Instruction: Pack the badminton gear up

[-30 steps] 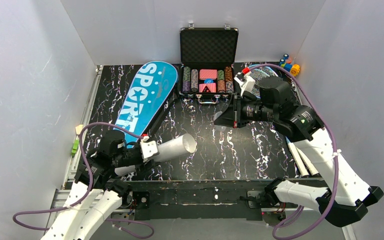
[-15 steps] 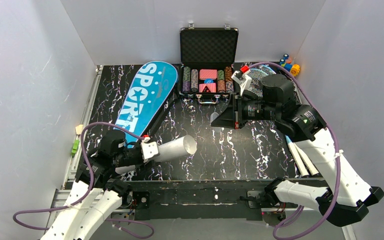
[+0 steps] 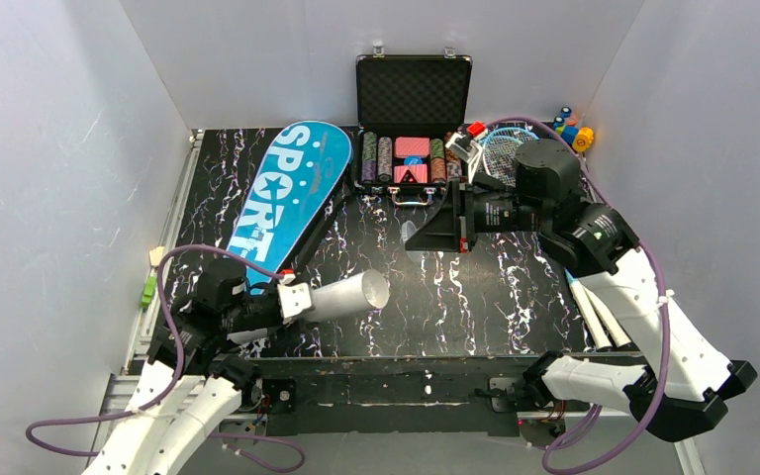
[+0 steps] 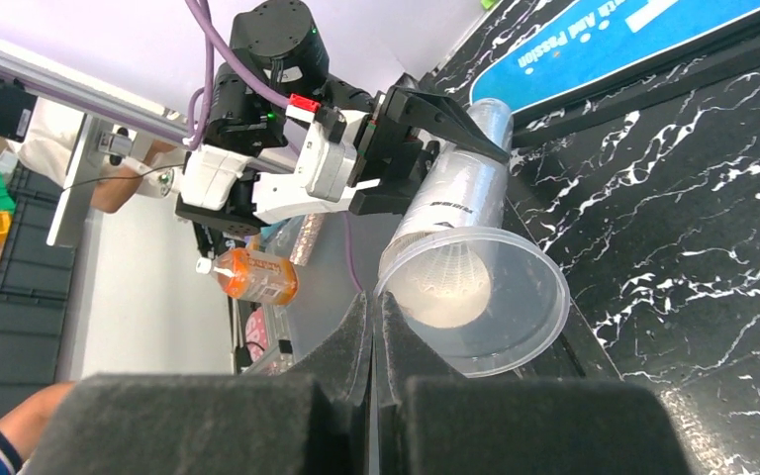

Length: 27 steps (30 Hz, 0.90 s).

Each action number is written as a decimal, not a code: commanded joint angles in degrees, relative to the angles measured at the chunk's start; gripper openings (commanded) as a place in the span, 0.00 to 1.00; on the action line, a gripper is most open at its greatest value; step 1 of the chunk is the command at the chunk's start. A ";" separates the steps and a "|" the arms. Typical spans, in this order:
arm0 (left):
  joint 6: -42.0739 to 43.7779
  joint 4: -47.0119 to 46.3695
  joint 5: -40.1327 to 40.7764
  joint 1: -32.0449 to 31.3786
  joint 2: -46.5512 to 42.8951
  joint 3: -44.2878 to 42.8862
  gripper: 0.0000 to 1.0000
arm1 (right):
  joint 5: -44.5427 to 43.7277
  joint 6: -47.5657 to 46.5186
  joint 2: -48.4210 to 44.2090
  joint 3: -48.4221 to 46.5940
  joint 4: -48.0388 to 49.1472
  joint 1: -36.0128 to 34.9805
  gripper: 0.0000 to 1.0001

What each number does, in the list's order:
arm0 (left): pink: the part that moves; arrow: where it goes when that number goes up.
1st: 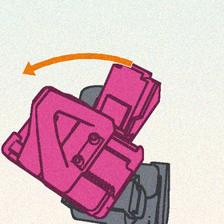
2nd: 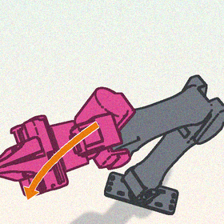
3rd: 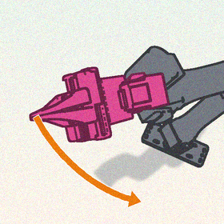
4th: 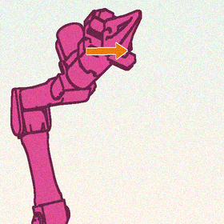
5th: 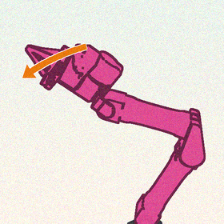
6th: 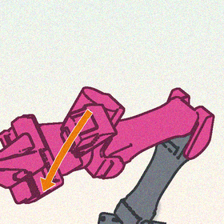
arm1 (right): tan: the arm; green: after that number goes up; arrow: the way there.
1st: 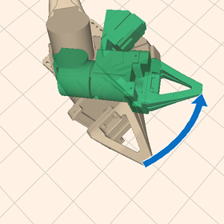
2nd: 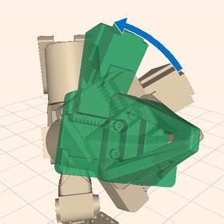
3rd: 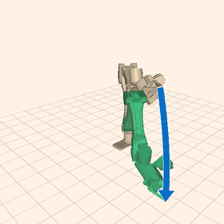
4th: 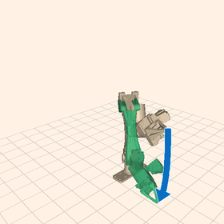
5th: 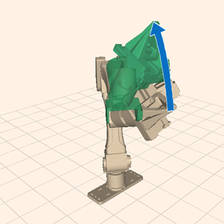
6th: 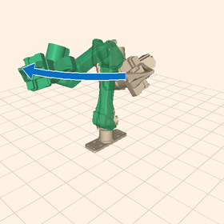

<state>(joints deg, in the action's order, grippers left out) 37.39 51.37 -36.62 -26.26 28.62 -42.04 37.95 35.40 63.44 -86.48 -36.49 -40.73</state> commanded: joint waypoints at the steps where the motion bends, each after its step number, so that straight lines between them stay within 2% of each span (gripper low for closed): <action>1: -1.12 -3.34 -2.17 0.07 -1.85 -0.21 0.15 | 3.21 1.41 1.67 -1.60 4.81 -1.23 0.01; 6: -1.41 -3.21 -2.37 0.07 -1.97 0.25 0.15 | 4.26 2.63 2.73 -0.72 7.94 -2.95 0.01; 15: -5.02 -6.68 0.02 0.07 -0.94 0.04 0.13 | 3.91 6.85 1.18 7.66 15.09 -7.32 0.01; 27: -6.61 -8.00 0.76 0.07 0.16 -0.29 0.14 | 1.71 7.80 1.68 9.80 16.57 -10.79 0.01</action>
<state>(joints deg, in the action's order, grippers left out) 31.70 45.74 -35.92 -26.26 29.04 -41.65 40.23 42.74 65.95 -76.58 -23.57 -50.17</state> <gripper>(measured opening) 0.558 0.023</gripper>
